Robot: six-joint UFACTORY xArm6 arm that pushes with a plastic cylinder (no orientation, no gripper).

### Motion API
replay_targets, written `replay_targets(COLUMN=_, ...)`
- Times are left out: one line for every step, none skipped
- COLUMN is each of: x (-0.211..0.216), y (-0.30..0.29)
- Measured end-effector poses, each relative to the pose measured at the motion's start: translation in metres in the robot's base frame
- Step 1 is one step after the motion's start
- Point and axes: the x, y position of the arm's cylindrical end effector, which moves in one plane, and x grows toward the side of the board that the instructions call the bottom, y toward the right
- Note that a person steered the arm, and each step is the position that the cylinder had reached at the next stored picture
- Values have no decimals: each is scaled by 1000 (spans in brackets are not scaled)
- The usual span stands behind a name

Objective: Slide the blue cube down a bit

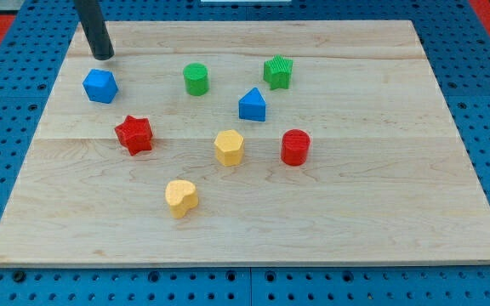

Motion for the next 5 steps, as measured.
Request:
replay_targets(x=2, y=-1)
replay_targets(x=2, y=-1)
replay_targets(x=2, y=-1)
replay_targets(x=2, y=-1)
replay_targets(x=3, y=-1)
